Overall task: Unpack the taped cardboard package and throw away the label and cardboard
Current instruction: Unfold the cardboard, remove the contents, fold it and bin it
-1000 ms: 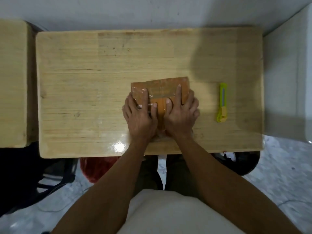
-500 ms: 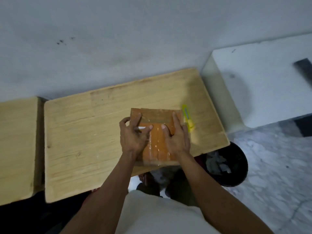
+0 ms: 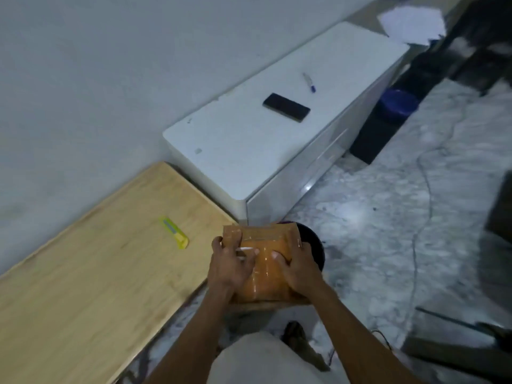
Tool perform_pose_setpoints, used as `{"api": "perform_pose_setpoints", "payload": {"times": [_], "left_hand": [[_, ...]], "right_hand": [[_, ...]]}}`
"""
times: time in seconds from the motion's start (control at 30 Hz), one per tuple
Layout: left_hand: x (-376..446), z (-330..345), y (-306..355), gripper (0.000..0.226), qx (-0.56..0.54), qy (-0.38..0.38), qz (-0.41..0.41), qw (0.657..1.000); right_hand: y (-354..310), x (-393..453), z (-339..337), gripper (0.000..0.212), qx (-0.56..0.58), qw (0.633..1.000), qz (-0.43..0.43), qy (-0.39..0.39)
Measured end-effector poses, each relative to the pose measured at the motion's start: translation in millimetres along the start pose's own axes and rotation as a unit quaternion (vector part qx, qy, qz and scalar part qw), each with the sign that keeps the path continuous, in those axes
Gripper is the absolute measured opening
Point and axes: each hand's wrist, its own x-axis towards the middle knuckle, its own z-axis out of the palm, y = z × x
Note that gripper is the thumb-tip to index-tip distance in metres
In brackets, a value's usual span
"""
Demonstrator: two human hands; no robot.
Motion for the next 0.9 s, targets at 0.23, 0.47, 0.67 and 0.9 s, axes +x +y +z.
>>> {"api": "perform_pose_setpoints", "payload": {"times": [0.23, 0.47, 0.67, 0.9], "left_hand": [[-29.4, 118.3, 23.9, 0.061, -0.009, -0.089, -0.036, 0.995], [20.2, 170.0, 5.2, 0.075, -0.037, -0.136, 0.012, 0.99], [104.0, 227.1, -27.3, 0.08, -0.054, -0.139, 0.041, 0.988], [173.1, 280.6, -57.6, 0.081, -0.062, -0.12, 0.083, 0.987]], "right_hand": [[114.3, -25.0, -22.1, 0.077, 0.05, 0.991, 0.121, 0.037], [150.6, 21.7, -6.4, 0.076, 0.084, 0.988, 0.13, 0.012], [187.4, 102.5, 26.8, 0.076, 0.11, 0.984, 0.136, 0.024], [232.1, 186.6, 71.6, 0.077, 0.098, 0.988, 0.109, 0.044]]}}
